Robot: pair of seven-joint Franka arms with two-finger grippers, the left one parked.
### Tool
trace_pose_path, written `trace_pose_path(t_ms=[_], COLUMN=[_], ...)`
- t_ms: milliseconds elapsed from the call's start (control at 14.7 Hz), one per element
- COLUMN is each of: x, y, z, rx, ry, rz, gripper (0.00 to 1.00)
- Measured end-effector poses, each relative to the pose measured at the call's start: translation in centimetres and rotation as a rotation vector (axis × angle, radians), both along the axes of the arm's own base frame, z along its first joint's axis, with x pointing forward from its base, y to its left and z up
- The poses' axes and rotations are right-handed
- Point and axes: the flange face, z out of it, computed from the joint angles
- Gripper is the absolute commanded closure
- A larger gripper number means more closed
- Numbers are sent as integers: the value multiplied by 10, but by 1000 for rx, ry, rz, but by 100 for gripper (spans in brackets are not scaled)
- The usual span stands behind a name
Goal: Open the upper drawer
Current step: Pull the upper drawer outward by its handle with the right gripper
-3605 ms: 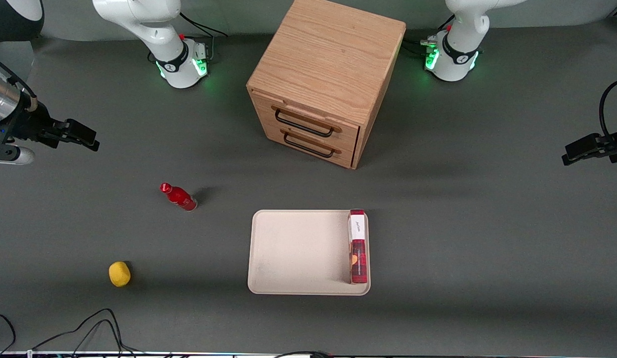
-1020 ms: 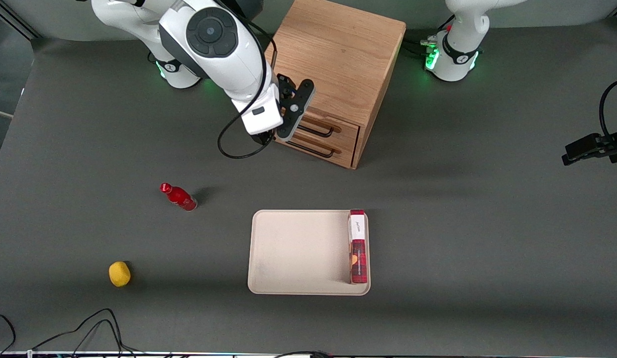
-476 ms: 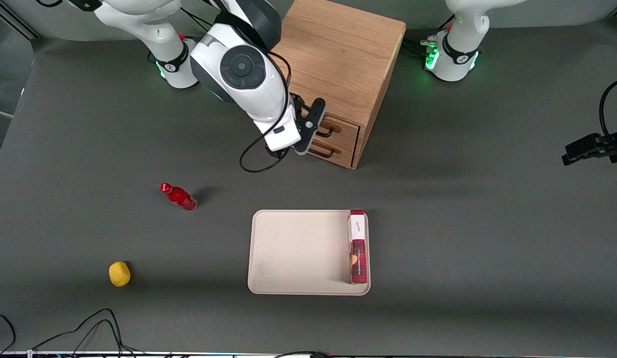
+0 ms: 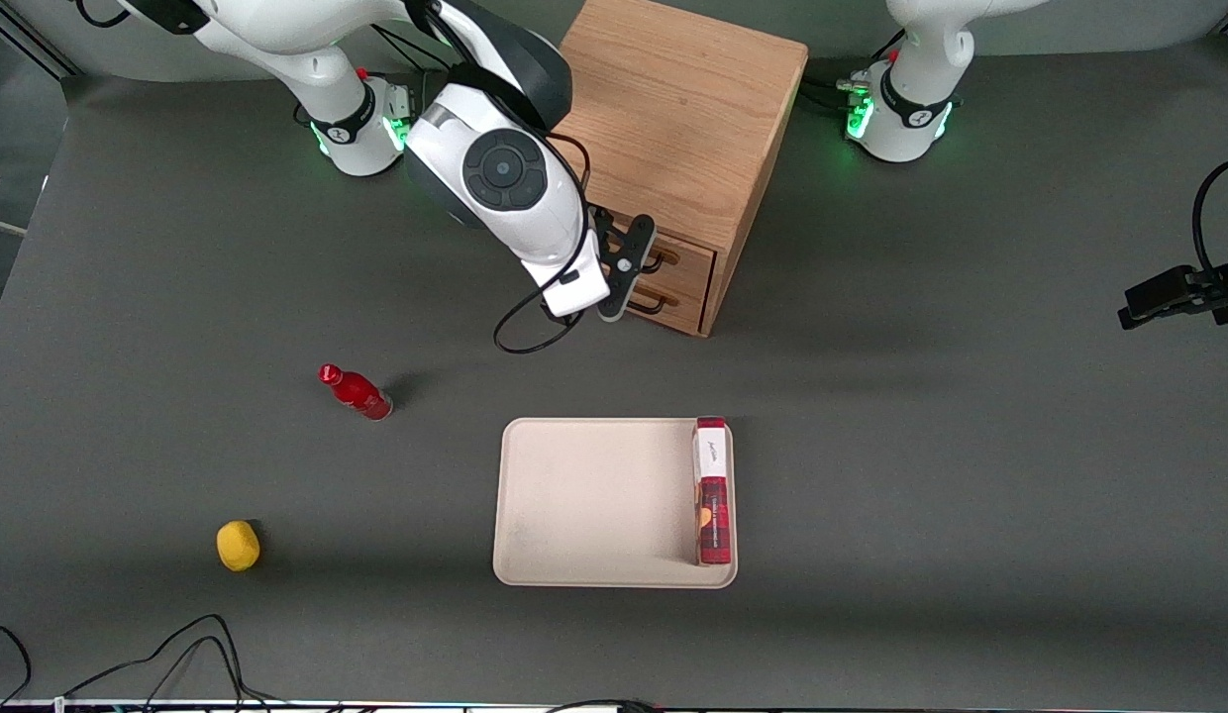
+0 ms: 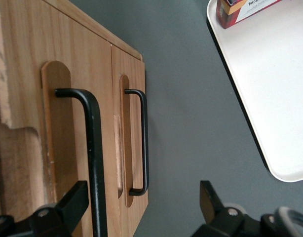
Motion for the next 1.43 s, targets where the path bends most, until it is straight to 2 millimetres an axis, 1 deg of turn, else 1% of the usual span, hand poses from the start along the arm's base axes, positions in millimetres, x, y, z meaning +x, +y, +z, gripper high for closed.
trace_pose_path(t_ms=[204,408,612,884,1224,1429], x=[-4,-9,-8,-4,12,25], y=[2,5,5,4,-5,-15], z=[-8,-11,-14,-25,-34,-31], rx=[-2,-5,-10,-29,-21,-18], ry=[4,8,-3,-13,-41,-56], rz=[7,16,20,30,26,12], gripper=[0,0,0,0,0,0])
